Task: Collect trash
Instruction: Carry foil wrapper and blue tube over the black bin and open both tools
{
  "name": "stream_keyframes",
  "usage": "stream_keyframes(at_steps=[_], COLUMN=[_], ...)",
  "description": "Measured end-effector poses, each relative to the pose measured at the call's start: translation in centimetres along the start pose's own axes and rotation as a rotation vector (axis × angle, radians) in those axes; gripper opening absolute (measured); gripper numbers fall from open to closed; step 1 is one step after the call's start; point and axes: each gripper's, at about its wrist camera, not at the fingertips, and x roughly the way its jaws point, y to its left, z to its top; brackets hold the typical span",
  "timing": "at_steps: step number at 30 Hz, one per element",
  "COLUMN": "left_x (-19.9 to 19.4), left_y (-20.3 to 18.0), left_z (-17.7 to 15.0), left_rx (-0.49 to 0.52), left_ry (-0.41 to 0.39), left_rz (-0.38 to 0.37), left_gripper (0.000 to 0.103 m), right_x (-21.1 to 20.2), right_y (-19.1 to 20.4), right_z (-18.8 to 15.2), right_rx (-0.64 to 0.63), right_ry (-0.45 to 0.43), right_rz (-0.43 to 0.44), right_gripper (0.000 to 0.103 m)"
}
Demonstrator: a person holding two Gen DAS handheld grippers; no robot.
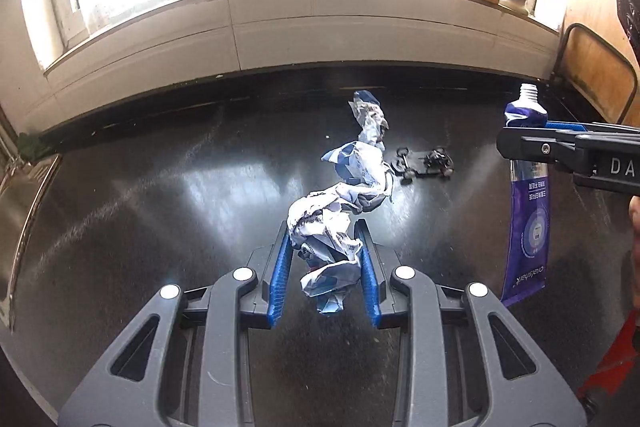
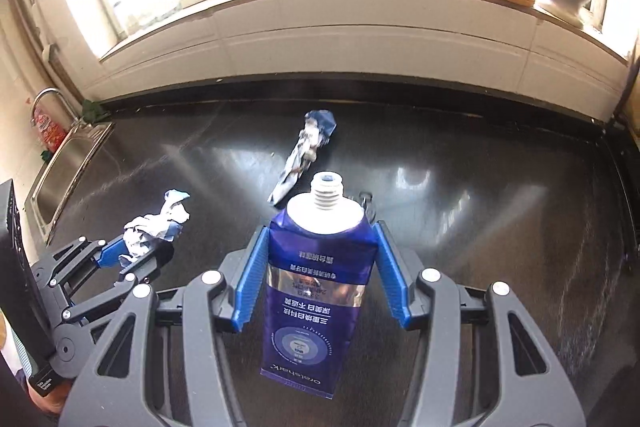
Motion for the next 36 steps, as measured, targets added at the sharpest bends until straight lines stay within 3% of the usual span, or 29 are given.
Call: stream_keyframes(at_steps=[5,12,19,27,36], left_x=[-1.9,-2.5,-5.3,-12.3,-21.9], left_y=[-1.3,-1.2,1.6,9.8,18.9], left_z=[-2.7,-2.6,-3.7,-9.4,-22.2], left_rx=[-0.009,-0.015,-0.065,-0.217,-0.474], left_ry=[0.007,-0.003,-0.032,-0.061,-0.030], left_rz=[-0.018,-0.010,0.039,0.210,0.485], left_gripper=[0.031,0.031,0.031,0.031,0.031], right_x=[-1.3,-2.2,-3.4,-4.1,-4.4], right_y=[-0.2,0.2,4.3,15.9,32.1], right_z=[-2.0,-2.4,-2.2,-3.7,-9.8], right_rx=[0.003,-0.006,-0.089,-0.282,-0.536], right_ry=[0.002,-0.015,-0.043,-0.043,0.038], right_rz=[0.002,0.008,0.078,0.268,0.509], right_gripper=[0.052,0.052,0.052,0.052,0.052])
